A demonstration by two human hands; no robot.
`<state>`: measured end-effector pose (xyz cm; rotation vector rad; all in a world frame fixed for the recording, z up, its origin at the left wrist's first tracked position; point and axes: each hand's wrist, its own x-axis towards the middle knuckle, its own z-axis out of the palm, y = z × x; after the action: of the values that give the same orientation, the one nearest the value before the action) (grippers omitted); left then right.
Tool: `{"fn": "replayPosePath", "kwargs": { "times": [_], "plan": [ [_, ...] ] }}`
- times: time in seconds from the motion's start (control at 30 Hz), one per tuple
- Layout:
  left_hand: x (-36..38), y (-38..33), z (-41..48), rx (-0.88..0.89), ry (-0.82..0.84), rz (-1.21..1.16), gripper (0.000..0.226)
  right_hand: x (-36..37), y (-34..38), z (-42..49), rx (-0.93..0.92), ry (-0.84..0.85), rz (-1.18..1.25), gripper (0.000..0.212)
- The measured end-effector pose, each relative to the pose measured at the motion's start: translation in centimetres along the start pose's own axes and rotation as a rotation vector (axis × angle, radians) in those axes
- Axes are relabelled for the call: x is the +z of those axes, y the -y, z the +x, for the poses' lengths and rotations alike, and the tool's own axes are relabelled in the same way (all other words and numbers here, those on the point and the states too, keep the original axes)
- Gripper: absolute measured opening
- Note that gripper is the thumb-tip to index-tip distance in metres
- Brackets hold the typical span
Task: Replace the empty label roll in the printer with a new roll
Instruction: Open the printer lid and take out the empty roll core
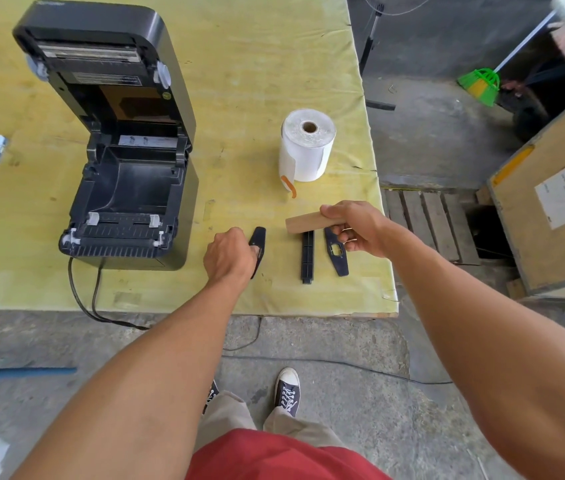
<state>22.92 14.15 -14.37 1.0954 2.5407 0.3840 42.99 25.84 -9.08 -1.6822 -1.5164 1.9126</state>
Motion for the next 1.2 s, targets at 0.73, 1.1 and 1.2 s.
{"fn": "replayPosePath", "kwargs": {
  "times": [0.73, 1.1, 1.2],
  "plan": [
    [-8.7, -2.0, 2.3, -0.063, 0.364, -0.927, 0.012, 3.2, 6.4, -0.6, -0.146, 0.058, 0.042, 0.025],
    [-12.1, -2.1, 4.9, 0.082, 0.54, -1.023, 0.024, 5.1, 9.6, -2.1, -0.192, -0.01, 0.018, 0.02],
    [-12.2, -1.9, 5.3, 0.104, 0.52, -1.0, 0.014, 5.5, 9.5, -2.2, -0.177, -0.027, 0.003, 0.022]
  ]
}}
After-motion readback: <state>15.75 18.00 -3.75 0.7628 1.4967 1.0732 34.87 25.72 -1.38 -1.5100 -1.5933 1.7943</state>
